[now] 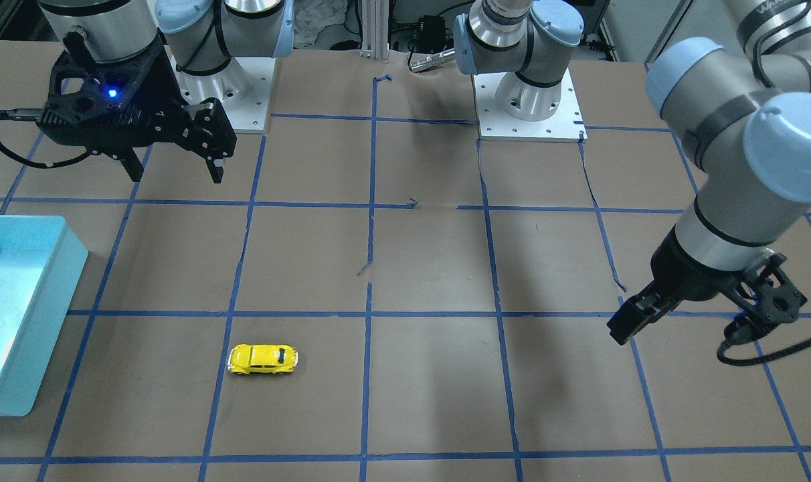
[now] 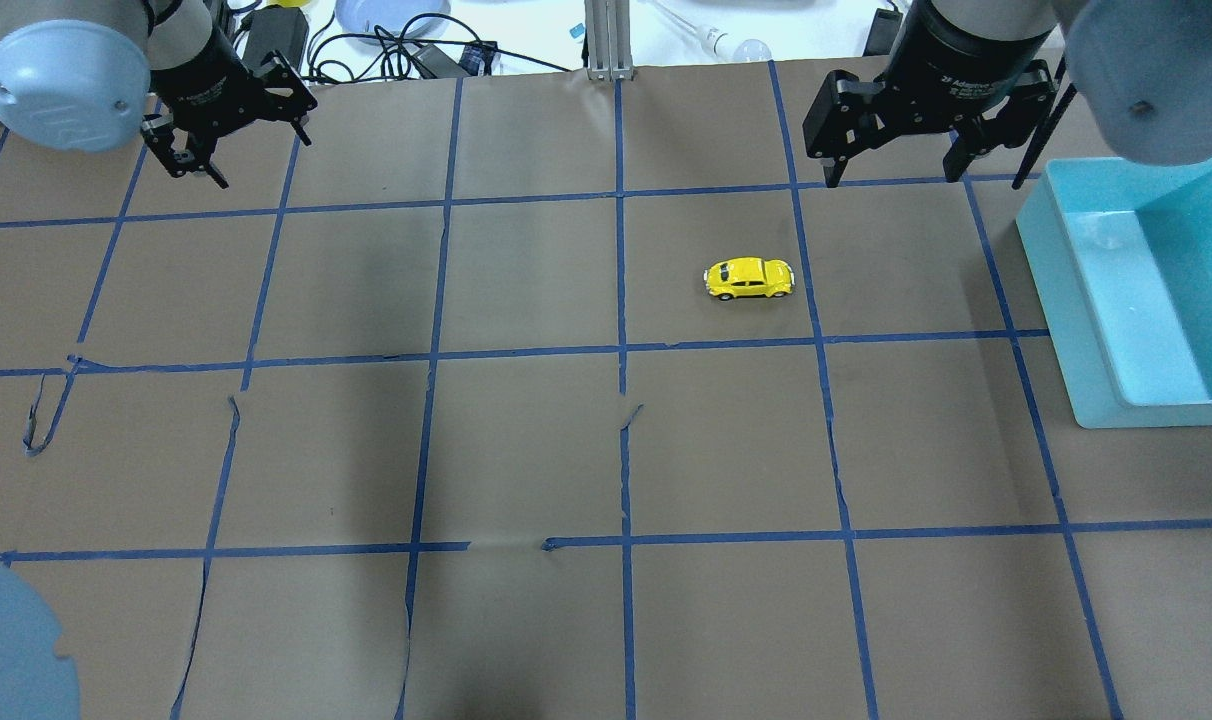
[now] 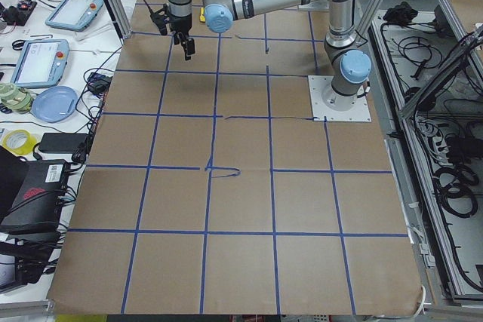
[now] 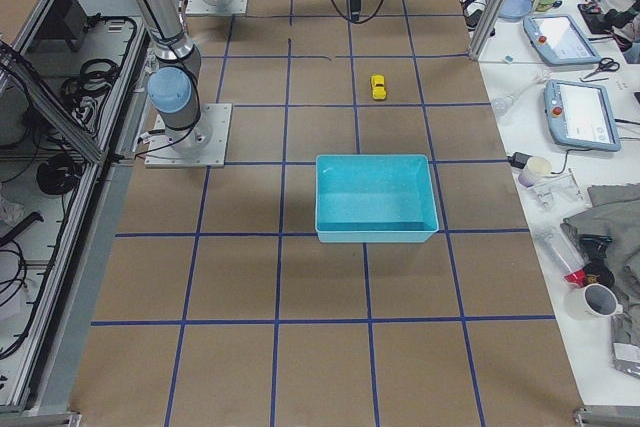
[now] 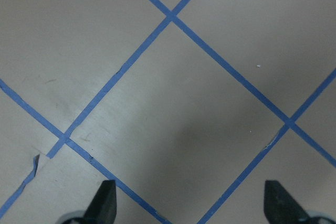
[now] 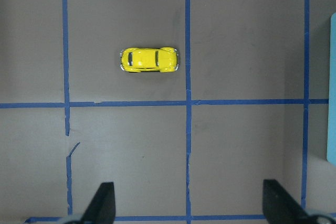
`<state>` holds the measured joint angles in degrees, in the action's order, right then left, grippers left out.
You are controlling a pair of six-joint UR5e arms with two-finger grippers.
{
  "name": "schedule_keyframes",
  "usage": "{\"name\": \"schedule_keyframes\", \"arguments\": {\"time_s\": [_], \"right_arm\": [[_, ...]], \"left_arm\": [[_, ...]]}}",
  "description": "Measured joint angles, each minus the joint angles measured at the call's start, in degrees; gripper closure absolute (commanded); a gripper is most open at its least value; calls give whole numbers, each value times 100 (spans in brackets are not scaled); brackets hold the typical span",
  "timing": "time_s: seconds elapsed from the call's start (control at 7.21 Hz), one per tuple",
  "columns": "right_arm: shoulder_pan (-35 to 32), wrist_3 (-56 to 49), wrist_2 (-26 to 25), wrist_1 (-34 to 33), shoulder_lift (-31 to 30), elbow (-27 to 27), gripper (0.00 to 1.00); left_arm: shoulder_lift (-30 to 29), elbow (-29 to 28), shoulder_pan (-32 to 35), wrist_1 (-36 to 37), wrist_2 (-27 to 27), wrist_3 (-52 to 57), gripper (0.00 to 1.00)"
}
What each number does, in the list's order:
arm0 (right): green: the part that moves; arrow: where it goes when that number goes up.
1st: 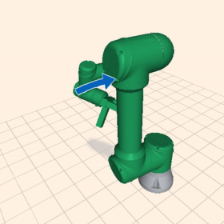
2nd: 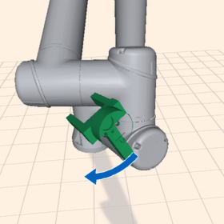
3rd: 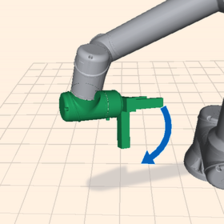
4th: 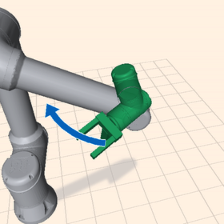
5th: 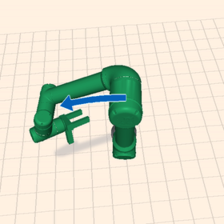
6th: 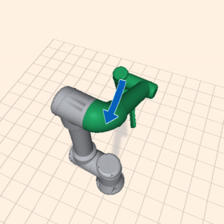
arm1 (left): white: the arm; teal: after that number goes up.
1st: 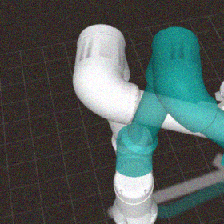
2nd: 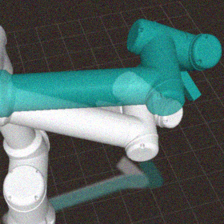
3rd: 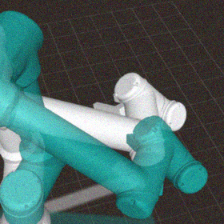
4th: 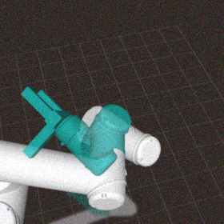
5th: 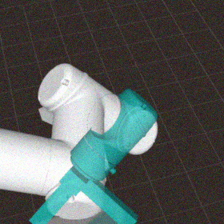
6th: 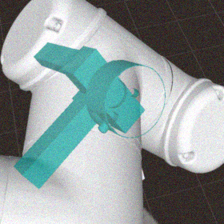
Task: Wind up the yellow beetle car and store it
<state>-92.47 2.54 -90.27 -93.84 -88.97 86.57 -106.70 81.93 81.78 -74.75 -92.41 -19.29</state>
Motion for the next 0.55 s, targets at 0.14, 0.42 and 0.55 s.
{"name": "schedule_keyframes", "arguments": {"time_s": [0.14,0.42,0.55], "right_arm": [[0,-11,-26,0,32,0,0],[-13,-32,-74,22,179,-2,0],[-30,-30,-73,7,343,-4,0]], "left_arm": [[268,-47,85,-455,72,420,0],[732,-31,411,-813,323,696,0],[915,48,568,-897,377,901,0]]}}
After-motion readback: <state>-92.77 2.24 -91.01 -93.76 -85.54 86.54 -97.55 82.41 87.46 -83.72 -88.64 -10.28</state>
